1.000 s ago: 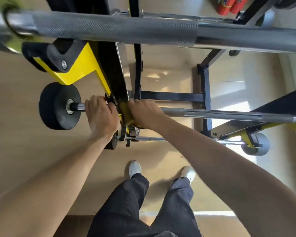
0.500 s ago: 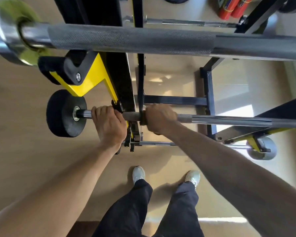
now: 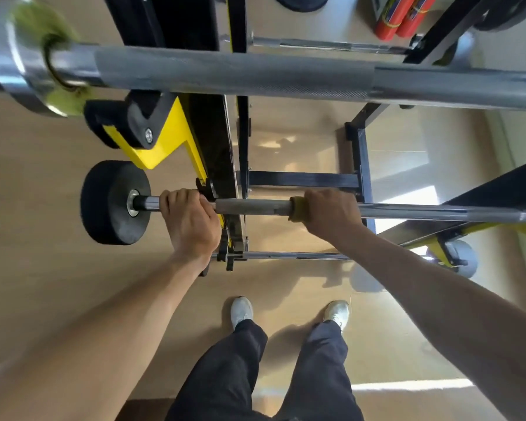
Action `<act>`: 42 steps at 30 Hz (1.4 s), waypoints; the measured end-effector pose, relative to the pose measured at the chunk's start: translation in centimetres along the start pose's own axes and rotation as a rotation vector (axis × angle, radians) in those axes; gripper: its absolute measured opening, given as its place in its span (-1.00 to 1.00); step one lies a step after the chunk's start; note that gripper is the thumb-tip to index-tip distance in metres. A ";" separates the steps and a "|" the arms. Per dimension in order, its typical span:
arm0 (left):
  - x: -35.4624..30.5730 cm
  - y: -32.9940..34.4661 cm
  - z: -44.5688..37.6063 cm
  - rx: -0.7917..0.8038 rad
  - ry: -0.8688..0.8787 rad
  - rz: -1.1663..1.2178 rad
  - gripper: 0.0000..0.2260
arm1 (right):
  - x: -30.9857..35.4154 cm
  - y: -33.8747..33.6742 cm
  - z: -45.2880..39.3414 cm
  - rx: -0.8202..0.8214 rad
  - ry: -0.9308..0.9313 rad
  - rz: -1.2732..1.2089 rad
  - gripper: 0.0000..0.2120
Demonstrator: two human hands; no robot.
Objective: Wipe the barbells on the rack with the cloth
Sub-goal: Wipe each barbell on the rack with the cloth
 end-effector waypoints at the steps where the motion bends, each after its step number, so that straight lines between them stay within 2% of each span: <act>1: 0.0 0.0 0.0 0.000 -0.002 -0.005 -0.73 | 0.6 -0.1 -0.2 0.022 0.009 0.003 -0.85; 4: -0.1 0.1 0.1 0.007 -0.014 -0.027 -0.74 | 5.5 0.0 -1.3 0.042 0.000 -0.031 -0.87; 8: 0.0 0.4 0.0 0.015 -0.016 -0.035 -0.77 | 14.0 -0.8 -2.8 -0.081 -0.103 -0.124 -0.88; 10: 0.1 0.4 0.0 0.007 -0.015 -0.042 -0.77 | 15.3 -1.0 -3.1 -0.124 -0.163 -0.137 -0.89; 11: 0.0 0.4 0.0 0.009 -0.013 -0.040 -0.76 | 15.2 -0.8 -2.9 -0.131 -0.200 -0.155 -0.90; 13: 0.0 0.6 -0.1 0.014 -0.011 -0.031 -0.75 | 12.8 -0.7 -2.0 -0.119 -0.213 -0.191 -0.71; 15: 0.2 0.6 -0.1 0.012 -0.010 -0.022 -0.74 | 8.4 -0.3 -1.2 -0.066 -0.145 -0.156 -0.64; 18: 0.2 0.6 -0.1 0.025 -0.012 -0.003 -0.73 | 1.4 0.1 -0.1 -0.017 -0.021 -0.057 -0.74; 21: 0.1 0.6 -0.1 0.031 -0.038 -0.018 -0.72 | 0.4 0.1 0.1 0.007 0.052 -0.034 -0.83; 25: 0.3 0.6 -0.1 0.030 -0.060 -0.003 -0.73 | 8.1 0.0 -1.8 0.046 0.017 -0.064 -0.89; 27: 0.3 0.6 -0.1 0.016 -0.066 0.019 -0.76 | 13.2 -0.8 -2.5 -0.009 -0.049 -0.102 -0.89; 28: 0.4 0.6 -0.1 0.006 -0.070 0.025 -0.77 | 15.0 -1.4 -2.6 -0.058 -0.084 -0.122 -0.83; 30: 0.5 0.7 -0.2 0.006 -0.067 0.029 -0.76 | 16.1 -1.4 -2.9 -0.111 -0.157 -0.120 -0.87; 31: 0.6 0.7 -0.2 0.011 -0.058 0.041 -0.74 | 15.6 -1.2 -2.7 -0.122 -0.205 -0.133 -0.93; 33: 0.6 0.6 -0.2 0.007 -0.043 0.069 -0.71 | 12.7 -0.7 -2.1 -0.092 -0.213 -0.161 -0.72; 35: 0.5 0.4 -0.2 0.005 -0.041 0.092 -0.70 | 8.3 0.0 -1.4 -0.047 -0.143 -0.143 -0.64; 37: 0.7 0.5 -0.2 0.009 -0.053 0.112 -0.71 | 3.6 0.5 -0.7 -0.005 -0.080 -0.101 -0.67; 39: 0.7 0.6 -0.2 0.023 -0.055 0.105 -0.72 | 0.1 0.5 0.1 -0.029 -0.025 -0.052 -0.74; 42: 0.7 0.9 -0.2 0.046 -0.082 0.092 -0.71 | -0.7 0.0 0.5 -0.070 0.050 -0.034 -0.82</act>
Point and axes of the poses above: each hand's wrist, its own z-axis away from the middle knuckle, its own y-axis out of the palm, x = y × z, the point moved 9 cm from there along -z, towards the middle knuckle, and after that the axes turned 4 degrees about -x, right-handed, at the moved point
